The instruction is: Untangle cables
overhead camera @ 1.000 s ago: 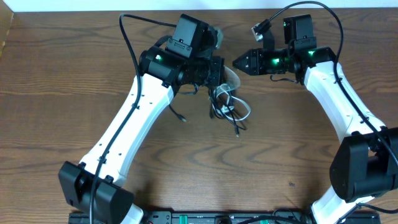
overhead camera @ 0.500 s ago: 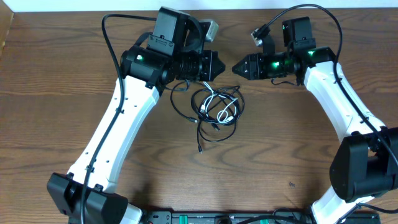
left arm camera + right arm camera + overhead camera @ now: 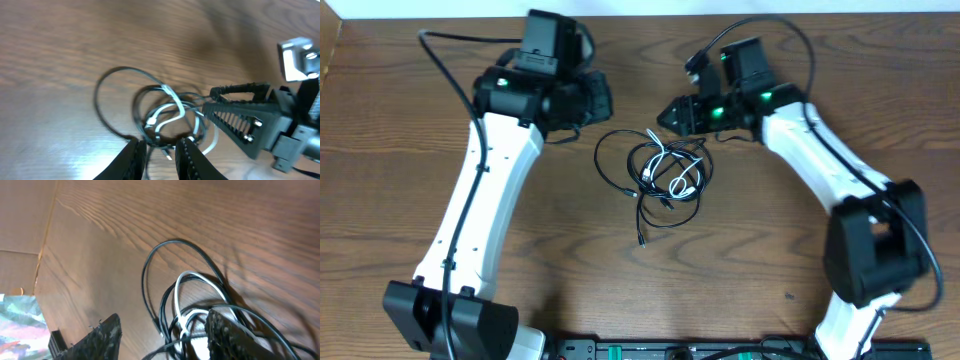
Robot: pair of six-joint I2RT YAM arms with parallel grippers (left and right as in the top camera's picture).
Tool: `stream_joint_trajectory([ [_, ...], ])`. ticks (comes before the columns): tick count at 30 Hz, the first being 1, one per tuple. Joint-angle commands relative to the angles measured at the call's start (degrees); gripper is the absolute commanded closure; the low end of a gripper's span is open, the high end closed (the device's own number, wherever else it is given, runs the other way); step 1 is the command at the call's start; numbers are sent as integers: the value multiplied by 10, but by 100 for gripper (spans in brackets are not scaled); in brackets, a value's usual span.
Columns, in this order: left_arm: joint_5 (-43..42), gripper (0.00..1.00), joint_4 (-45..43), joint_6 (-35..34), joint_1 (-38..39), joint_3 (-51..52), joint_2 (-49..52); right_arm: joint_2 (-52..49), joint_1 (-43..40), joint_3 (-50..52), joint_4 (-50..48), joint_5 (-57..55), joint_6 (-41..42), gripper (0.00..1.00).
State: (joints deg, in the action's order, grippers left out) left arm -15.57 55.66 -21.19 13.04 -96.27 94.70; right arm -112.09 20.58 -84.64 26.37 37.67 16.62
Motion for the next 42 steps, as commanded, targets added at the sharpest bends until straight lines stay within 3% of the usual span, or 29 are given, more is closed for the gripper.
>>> stream_joint_trajectory([
  [1,15,74,11,-6,-24,16,-4,-45,18,0,-20,4,28,48],
  [12,18,73,6,-5,-31,44,-3,-97,44,0,-75,77,20,52],
  [17,17,73,2,-5,-31,57,-3,-98,47,0,-75,77,20,68],
  [20,17,73,0,-5,-31,65,-3,-98,47,0,-82,91,20,88],
  [21,17,73,0,-5,-31,68,-3,-98,45,0,-90,104,20,99],
  [28,17,73,-1,-3,-31,72,-3,-74,9,-1,-175,261,26,99],
  [35,6,73,-7,-1,-30,73,-3,25,-54,-1,-195,312,72,99],
  [42,-112,70,-54,87,-30,111,-2,98,-71,-1,-174,325,71,99],
])
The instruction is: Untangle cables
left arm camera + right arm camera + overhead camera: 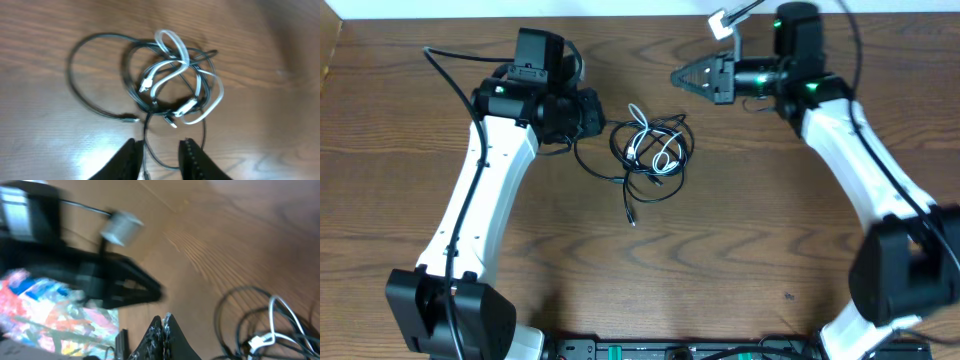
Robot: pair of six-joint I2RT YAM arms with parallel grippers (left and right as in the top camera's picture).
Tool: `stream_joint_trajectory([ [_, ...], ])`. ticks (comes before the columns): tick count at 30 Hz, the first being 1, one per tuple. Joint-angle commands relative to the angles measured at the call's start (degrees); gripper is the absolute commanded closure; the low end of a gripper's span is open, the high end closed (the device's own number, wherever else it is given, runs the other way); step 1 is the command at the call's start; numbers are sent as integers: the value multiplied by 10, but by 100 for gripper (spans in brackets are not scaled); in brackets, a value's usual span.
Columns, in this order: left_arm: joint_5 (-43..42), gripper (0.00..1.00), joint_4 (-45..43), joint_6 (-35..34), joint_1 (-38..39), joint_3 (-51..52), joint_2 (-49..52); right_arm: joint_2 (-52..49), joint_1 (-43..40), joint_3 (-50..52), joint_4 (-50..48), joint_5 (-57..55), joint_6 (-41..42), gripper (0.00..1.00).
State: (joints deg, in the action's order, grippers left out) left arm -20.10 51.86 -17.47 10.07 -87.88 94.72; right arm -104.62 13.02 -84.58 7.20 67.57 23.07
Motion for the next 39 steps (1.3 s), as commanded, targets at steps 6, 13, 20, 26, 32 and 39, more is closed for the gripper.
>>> stream_joint_trajectory([
  [6,-31,61,-27,40,-16,40,-2,3,8,-1,121,-128,-2,81],
  [13,3,51,-27,13,-45,40,-2,-89,36,-1,96,-181,-8,56],
  [20,3,50,-27,13,-46,40,-2,-182,73,-1,-22,-133,-8,46],
  [26,3,50,-27,13,-46,40,-2,-232,103,-1,-95,-135,9,43],
  [32,3,50,-27,13,-46,40,-2,-268,122,-1,-132,-162,43,49],
  [39,3,50,-28,13,-46,40,-2,-265,117,-10,-214,-65,79,84],
])
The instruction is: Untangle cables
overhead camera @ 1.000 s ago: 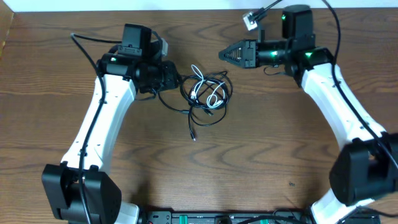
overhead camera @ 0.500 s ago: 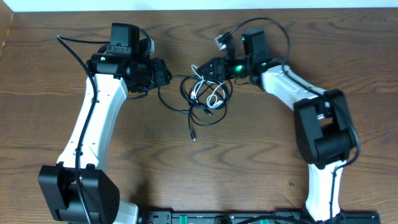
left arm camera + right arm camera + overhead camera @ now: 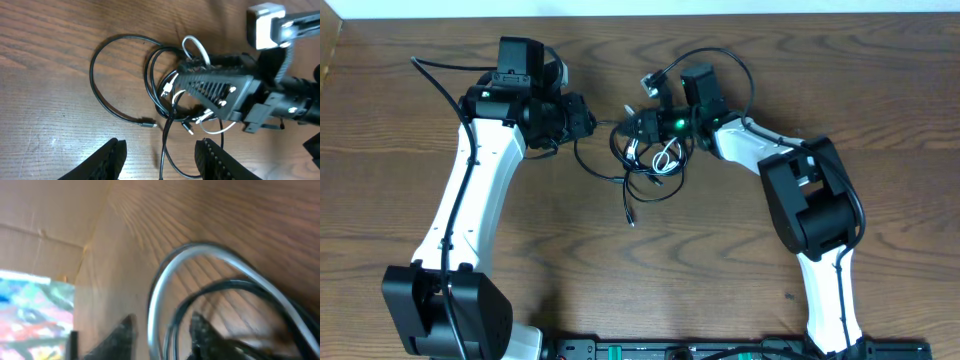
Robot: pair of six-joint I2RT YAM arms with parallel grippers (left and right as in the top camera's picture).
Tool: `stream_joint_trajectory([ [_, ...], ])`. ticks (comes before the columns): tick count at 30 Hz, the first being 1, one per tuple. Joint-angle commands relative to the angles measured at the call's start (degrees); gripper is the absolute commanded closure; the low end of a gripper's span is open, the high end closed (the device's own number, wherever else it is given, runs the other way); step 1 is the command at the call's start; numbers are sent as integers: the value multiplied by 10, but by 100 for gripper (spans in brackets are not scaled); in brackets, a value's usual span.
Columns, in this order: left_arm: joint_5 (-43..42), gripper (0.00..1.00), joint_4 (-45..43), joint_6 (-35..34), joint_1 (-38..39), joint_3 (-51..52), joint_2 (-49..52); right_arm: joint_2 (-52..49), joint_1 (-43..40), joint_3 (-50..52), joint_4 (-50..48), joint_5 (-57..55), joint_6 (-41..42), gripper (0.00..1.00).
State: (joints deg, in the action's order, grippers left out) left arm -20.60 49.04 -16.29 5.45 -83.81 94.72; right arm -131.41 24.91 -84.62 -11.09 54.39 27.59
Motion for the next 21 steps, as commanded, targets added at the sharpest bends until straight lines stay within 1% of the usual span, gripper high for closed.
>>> stream_joint_trajectory([
  [1,8,50,1,1,0,0,-2,3,-3,-11,-57,88,57,93],
  [2,8,50,1,1,0,0,-1,3,-6,-13,-93,111,90,99],
  [7,4,50,3,1,1,8,2,13,-33,-21,-315,174,288,99],
  [10,-7,50,-1,2,1,21,5,29,-51,-21,-386,192,359,99],
  [15,-27,50,-21,5,1,49,16,57,-64,-21,-393,226,383,99],
  [19,-114,50,-76,34,1,74,30,66,-64,-21,-393,234,384,99],
  [21,-142,46,-95,34,1,78,43,66,-64,-20,-388,234,380,99],
])
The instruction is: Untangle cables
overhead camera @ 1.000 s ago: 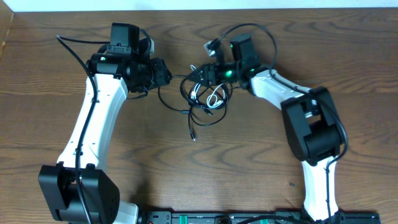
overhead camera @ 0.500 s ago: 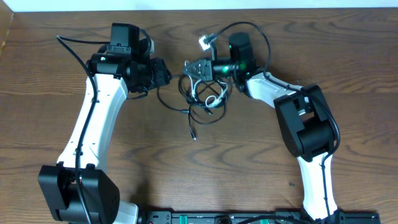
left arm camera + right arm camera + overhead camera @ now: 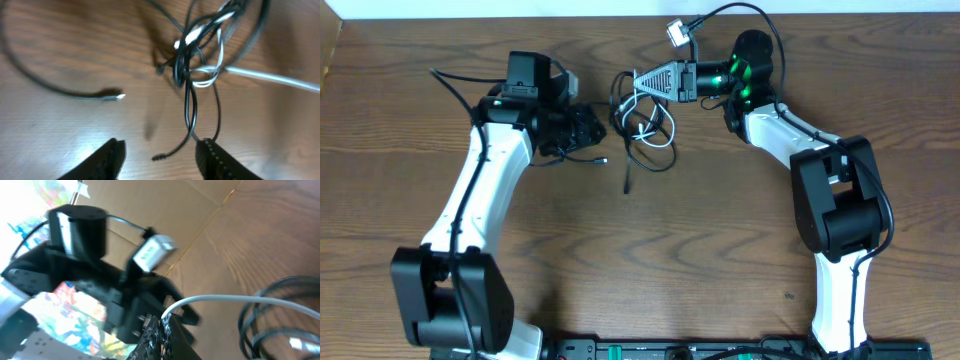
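Note:
The tangle (image 3: 645,118) of black and white cables lies on the wooden table (image 3: 720,250), also seen as the knot (image 3: 197,50) in the left wrist view. My right gripper (image 3: 634,82) hovers at the tangle's far side, shut on a white cable (image 3: 225,299) that runs taut from its tip (image 3: 162,327); the same white cable (image 3: 270,80) stretches away from the knot. My left gripper (image 3: 588,128) sits just left of the tangle, open (image 3: 160,162), holding nothing. A black plug end (image 3: 116,96) lies loose, and a black tail (image 3: 627,182) trails toward the near side.
A cardboard sheet (image 3: 165,210) and coloured prints stand beyond the table's left edge. The left arm (image 3: 485,190) spans the left half of the table, and the right arm (image 3: 835,190) spans the right half.
My right gripper, which was open low in the tangle around a white loop, is now shut on the white cable and farther back. The tangle has shifted that way. The left gripper has edged closer.
At first the tangle lay mid-table with my right gripper open at its right edge. Then the right gripper was shut and away at the back, with the tangle a little farther back. Then it was open inside the tangle, and now it holds the white cable taut.

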Robot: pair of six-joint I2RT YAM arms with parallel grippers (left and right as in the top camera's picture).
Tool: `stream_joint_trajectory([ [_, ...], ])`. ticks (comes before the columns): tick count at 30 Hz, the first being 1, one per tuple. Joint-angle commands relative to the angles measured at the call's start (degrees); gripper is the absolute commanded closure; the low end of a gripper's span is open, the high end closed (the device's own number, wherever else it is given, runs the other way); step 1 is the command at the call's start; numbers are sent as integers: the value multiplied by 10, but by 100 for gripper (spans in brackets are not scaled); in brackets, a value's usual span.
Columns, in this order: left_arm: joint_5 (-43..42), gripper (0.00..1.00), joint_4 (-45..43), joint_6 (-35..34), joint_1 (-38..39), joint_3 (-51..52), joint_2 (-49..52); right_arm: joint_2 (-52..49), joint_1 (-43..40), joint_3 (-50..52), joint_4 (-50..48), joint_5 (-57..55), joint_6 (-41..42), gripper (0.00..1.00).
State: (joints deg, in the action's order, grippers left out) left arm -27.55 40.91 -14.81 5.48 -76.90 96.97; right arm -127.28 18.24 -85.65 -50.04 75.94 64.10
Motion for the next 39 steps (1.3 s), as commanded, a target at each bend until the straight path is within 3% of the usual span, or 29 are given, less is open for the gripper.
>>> stream_joint_trajectory([
  [1,-81,45,-19,19,1,9,28,24,3,-9,12,18,4,99],
  [10,-93,33,-102,19,25,9,69,24,6,-9,296,-53,-206,98],
  [15,-47,28,-140,-2,31,9,69,25,2,-9,314,-55,-229,98],
  [21,38,28,-127,-7,16,9,69,25,-10,-9,327,-56,-241,98],
  [25,75,28,-104,-8,-13,9,69,25,-13,-9,390,-94,-286,98],
  [27,78,28,-92,-7,-27,9,70,25,-13,-9,462,-166,-332,89],
  [32,112,28,-96,-7,-19,9,81,25,-11,-9,548,-257,-390,76],
  [39,122,29,-172,18,3,9,144,25,-6,-9,620,-294,-436,72],
])
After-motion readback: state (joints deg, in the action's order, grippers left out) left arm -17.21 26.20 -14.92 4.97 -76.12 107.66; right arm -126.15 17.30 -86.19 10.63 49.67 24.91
